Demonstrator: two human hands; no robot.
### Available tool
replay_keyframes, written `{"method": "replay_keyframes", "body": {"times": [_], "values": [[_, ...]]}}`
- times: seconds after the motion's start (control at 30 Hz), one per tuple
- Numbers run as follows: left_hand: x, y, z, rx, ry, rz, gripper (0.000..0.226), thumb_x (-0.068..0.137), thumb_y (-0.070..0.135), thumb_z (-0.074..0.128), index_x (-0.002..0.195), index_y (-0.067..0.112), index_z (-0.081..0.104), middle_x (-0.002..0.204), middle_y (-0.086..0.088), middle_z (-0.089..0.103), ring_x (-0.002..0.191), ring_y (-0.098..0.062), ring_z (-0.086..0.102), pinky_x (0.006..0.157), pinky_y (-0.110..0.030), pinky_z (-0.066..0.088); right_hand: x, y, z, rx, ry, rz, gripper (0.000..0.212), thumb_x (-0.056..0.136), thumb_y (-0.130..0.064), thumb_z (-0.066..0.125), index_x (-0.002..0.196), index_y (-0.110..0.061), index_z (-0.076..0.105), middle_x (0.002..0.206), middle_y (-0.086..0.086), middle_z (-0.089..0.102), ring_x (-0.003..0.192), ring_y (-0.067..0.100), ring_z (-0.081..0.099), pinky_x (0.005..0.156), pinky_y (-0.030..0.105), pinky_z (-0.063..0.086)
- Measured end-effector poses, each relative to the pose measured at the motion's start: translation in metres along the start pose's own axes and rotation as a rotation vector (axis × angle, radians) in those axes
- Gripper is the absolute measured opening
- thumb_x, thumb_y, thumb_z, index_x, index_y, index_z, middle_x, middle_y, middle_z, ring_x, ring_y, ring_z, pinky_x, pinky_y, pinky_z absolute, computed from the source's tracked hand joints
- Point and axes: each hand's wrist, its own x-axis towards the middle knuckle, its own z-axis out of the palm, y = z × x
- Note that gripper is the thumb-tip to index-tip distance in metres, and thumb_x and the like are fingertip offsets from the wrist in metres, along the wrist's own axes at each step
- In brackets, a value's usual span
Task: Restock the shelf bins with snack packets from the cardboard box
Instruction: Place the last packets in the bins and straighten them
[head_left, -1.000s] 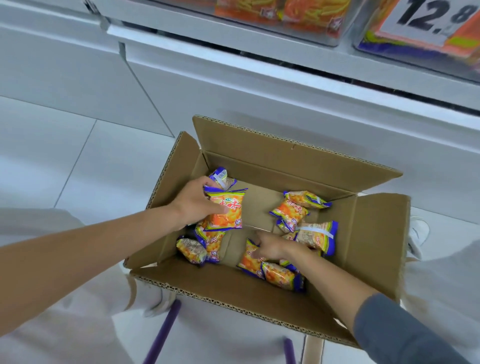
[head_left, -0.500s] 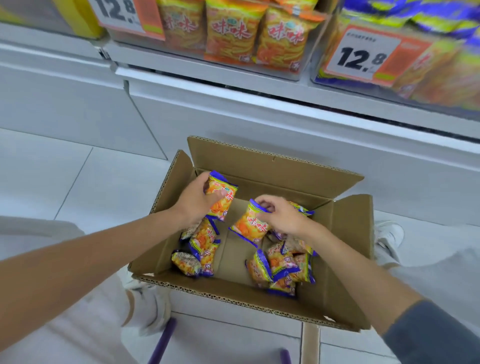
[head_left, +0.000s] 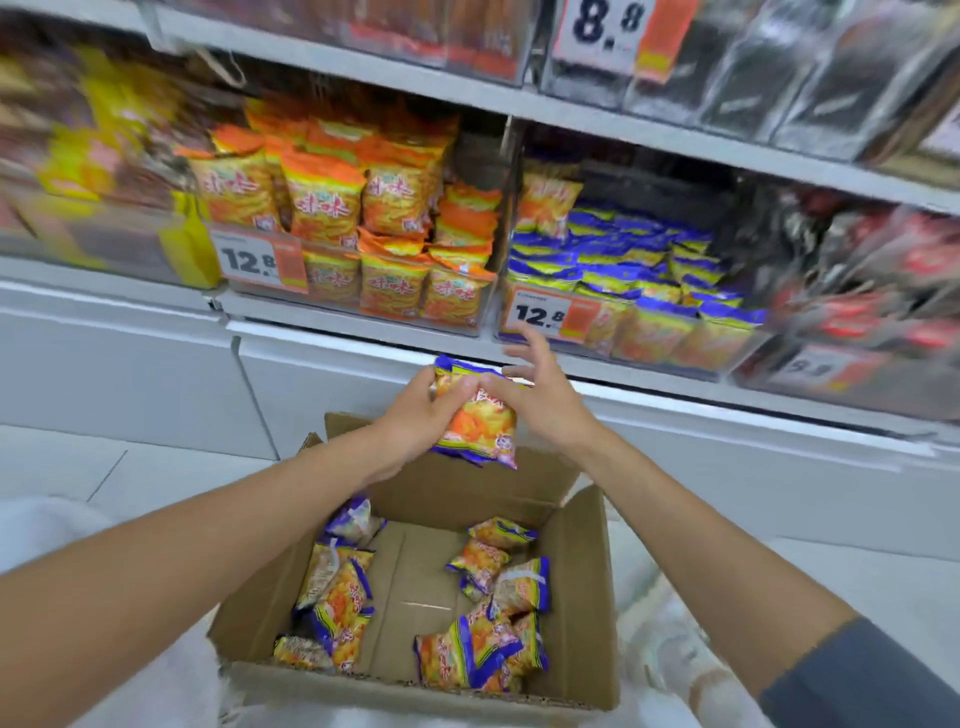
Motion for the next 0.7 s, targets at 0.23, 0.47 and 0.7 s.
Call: {"method": "replay_keyframes", "body": {"times": [0.23, 0.47, 0.7], "values": [[0.023, 0.082, 0.016, 0.168, 0.010, 0.170, 0.052, 0.097, 0.056, 0.037, 0.128, 0.015, 0.044, 0.125, 0.003, 0.053, 0.110, -0.011, 0.051, 0.084, -0.020, 0.038, 0.006, -0.038, -0.037, 0.271, -0.066, 0.114, 0.056, 0.086, -0.024, 0.072, 0.135, -0.021, 0.044, 0.112, -0.006, 0.072, 0.098, 0.009, 0.070, 0.080, 0.020, 0.054], [0.090, 0.139, 0.003, 0.626, 0.106, 0.521, 0.068, 0.094, 0.065, 0.032, 0.142, 0.018, 0.045, 0.146, -0.004, 0.043, 0.137, -0.024, 0.034, 0.113, -0.043, 0.028, 0.060, -0.067, -0.097, 0.319, 0.211, 0.022, 0.058, 0.076, -0.022, 0.081, 0.125, -0.016, 0.051, 0.111, 0.004, 0.072, 0.098, 0.020, 0.071, 0.091, 0.043, 0.056], [0.164, 0.157, -0.008, 0.473, 0.094, 0.550, 0.053, 0.093, 0.047, 0.056, 0.140, 0.022, 0.050, 0.136, 0.005, 0.051, 0.128, -0.012, 0.044, 0.108, -0.030, 0.035, 0.150, -0.067, -0.117, 0.115, 0.215, 0.025, 0.037, 0.079, -0.030, 0.079, 0.110, -0.020, 0.060, 0.102, 0.000, 0.073, 0.085, 0.008, 0.071, 0.077, 0.027, 0.057]]}}
